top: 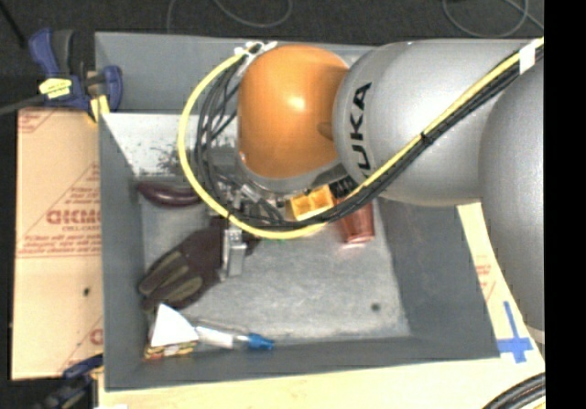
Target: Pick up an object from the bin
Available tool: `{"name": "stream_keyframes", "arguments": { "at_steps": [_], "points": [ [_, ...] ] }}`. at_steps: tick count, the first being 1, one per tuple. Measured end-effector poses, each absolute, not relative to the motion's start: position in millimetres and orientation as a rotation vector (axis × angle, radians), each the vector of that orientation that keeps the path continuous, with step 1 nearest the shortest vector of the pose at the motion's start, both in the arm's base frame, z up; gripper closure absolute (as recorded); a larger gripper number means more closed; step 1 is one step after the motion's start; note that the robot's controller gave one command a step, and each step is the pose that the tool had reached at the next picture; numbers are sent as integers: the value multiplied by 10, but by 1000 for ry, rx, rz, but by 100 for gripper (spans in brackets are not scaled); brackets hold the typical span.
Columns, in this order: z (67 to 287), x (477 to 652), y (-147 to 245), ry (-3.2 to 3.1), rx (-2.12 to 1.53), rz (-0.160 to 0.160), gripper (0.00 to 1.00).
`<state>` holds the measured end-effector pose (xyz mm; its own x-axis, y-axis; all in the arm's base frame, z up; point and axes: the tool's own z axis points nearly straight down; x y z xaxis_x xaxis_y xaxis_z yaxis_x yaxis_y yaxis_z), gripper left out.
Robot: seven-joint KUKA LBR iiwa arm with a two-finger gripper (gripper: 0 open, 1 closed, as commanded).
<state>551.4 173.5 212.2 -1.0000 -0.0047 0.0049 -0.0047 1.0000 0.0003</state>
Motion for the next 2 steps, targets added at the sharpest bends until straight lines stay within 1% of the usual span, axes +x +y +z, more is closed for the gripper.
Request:
{"name": "stream_keyframes", "arguments": {
  "at_steps": [1,2],
  "points": [
    [2166,5526,1725,-3143,1,-2,0],
    [1993,5569,1857,-3149,127,-1,0]
  ]
}}
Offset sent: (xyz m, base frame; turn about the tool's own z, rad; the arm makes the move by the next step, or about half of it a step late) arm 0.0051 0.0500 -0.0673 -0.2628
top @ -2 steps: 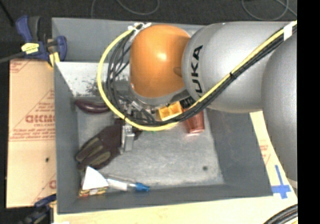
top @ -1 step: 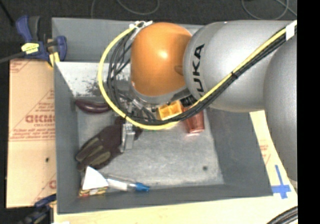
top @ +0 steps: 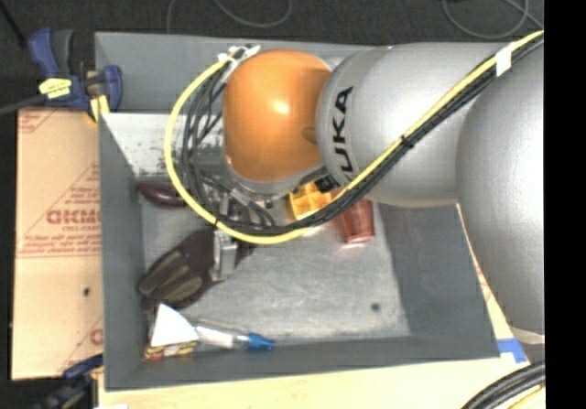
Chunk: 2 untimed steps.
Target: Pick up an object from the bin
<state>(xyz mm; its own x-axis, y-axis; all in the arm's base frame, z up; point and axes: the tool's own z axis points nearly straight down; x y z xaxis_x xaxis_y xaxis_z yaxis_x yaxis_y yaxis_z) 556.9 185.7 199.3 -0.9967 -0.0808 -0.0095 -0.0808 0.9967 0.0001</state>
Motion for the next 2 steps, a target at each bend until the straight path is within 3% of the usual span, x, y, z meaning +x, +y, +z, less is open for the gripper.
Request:
{"name": "stream_keyframes", "arguments": {
  "at_steps": [1,2],
  "points": [
    [1663,5601,2042,3127,-314,2,0],
    [1597,5621,2127,3131,-165,3,0]
  ]
}}
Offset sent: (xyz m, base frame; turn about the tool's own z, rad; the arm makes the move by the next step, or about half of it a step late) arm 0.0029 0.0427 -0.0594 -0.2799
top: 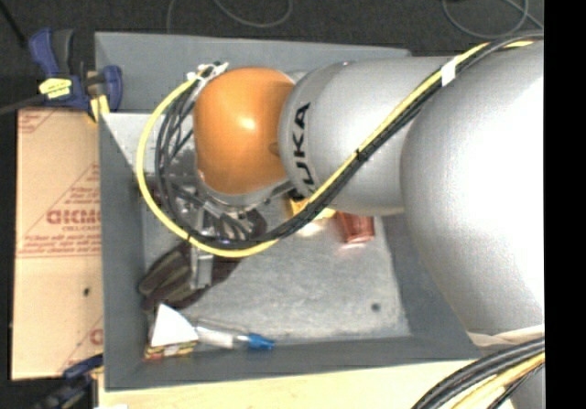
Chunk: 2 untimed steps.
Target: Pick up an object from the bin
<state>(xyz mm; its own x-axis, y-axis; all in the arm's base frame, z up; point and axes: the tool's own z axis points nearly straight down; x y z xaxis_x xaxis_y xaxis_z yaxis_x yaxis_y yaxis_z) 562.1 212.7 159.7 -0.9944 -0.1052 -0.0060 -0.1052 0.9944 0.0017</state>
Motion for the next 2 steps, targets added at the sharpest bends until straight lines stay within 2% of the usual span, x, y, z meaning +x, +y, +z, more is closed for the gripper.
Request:
{"name": "stream_keyframes", "arguments": {
  "at_steps": [1,2],
  "points": [
    [1400,5643,2125,3114,-387,2,0],
    [1225,5767,2173,3114,-351,6,0]
  ]
}}
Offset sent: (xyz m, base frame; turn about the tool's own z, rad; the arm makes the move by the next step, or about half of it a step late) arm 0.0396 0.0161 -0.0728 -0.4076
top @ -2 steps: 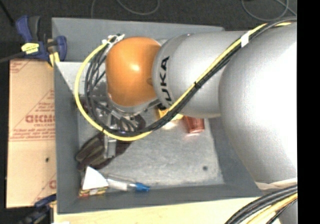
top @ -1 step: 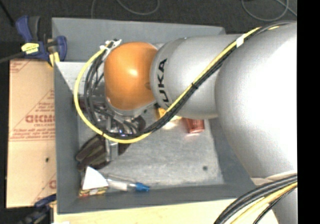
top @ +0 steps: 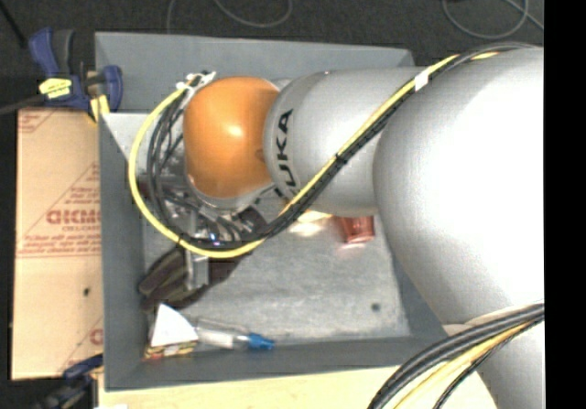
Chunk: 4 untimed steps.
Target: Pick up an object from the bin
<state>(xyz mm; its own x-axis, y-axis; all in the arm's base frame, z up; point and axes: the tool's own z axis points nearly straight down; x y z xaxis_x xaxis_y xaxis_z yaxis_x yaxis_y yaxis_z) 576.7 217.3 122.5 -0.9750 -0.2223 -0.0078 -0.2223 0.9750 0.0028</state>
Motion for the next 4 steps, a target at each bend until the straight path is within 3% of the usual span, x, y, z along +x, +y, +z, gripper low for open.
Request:
{"name": "stream_keyframes", "arguments": {
  "at_steps": [1,2,3,4],
  "points": [
    [724,5420,2210,2927,-1112,2,100],
    [724,5420,2210,2928,-1110,2,100],
    [1030,5392,2214,2933,-1123,1,100],
    [1544,5507,2248,2914,-1142,2,100]
  ]
}}
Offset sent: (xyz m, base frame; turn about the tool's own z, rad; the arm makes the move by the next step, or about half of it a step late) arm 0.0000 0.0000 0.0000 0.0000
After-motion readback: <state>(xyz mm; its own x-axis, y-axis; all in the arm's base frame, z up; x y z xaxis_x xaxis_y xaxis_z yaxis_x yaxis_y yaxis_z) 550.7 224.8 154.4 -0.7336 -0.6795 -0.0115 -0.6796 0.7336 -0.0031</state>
